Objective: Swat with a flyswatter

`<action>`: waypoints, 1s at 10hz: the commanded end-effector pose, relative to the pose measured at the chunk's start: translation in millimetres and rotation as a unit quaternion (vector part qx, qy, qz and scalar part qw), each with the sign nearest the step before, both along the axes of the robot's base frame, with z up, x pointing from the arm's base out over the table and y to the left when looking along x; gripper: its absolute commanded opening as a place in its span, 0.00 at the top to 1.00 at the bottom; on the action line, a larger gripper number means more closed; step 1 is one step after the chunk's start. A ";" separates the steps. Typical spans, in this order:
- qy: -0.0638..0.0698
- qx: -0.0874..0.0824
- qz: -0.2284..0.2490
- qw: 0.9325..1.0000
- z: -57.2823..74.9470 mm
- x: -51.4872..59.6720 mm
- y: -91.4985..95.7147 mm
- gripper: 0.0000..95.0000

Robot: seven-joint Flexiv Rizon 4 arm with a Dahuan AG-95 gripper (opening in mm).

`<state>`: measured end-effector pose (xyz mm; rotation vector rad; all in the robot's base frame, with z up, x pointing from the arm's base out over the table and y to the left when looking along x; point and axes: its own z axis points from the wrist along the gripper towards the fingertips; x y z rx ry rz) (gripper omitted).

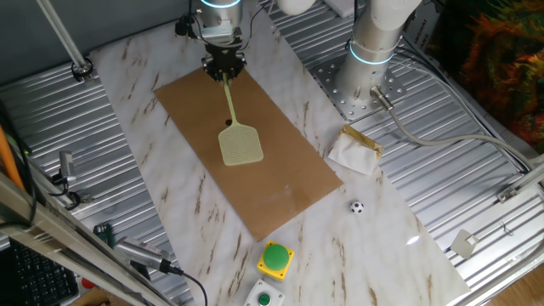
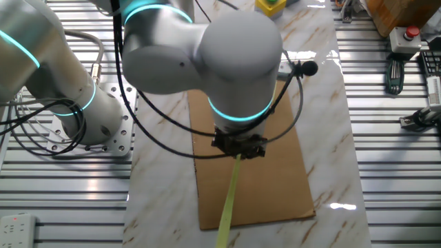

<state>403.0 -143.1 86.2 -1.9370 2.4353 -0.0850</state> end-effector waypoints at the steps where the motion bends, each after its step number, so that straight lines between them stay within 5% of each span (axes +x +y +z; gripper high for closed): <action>1: 0.005 -0.001 0.014 1.000 2.0 2.8 -15.2 1.00; 10: 0.006 0.015 0.038 0.999 -1.1 1.0 -101.8 1.00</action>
